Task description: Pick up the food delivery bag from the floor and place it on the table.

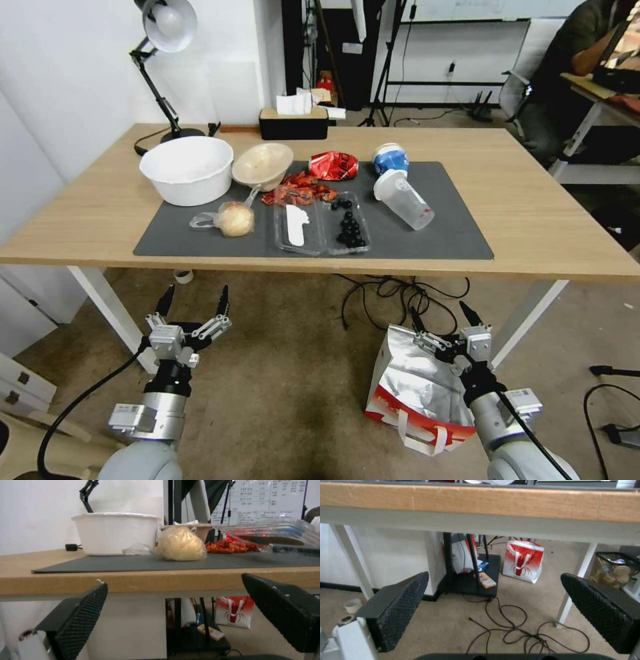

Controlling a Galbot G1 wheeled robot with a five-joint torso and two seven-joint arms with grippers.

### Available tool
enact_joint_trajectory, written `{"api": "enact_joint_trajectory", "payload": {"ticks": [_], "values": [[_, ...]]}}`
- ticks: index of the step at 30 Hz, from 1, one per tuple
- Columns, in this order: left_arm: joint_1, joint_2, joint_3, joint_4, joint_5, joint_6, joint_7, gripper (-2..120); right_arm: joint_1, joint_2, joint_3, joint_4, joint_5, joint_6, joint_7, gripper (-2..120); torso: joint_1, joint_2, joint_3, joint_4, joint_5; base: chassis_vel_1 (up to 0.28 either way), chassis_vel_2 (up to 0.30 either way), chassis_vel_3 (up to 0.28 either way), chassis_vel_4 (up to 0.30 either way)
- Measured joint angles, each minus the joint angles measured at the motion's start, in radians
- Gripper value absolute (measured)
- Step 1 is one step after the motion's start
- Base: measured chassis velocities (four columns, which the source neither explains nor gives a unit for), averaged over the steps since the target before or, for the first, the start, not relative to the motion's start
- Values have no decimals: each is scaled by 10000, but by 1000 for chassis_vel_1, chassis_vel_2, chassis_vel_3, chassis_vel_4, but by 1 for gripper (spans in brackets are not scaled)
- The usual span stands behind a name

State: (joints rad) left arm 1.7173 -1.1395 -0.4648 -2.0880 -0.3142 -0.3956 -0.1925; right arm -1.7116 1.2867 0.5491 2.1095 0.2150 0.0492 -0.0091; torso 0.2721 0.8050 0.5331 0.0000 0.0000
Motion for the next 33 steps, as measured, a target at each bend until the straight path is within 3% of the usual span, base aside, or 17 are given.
{"api": "enact_joint_trajectory", "payload": {"ticks": [33], "values": [[61,-9,72,182,-53,-234,219,100,-18,-201,72,-256,11,88,21,100,-581,-1423,-842,0,0,0,0,0,0]]}}
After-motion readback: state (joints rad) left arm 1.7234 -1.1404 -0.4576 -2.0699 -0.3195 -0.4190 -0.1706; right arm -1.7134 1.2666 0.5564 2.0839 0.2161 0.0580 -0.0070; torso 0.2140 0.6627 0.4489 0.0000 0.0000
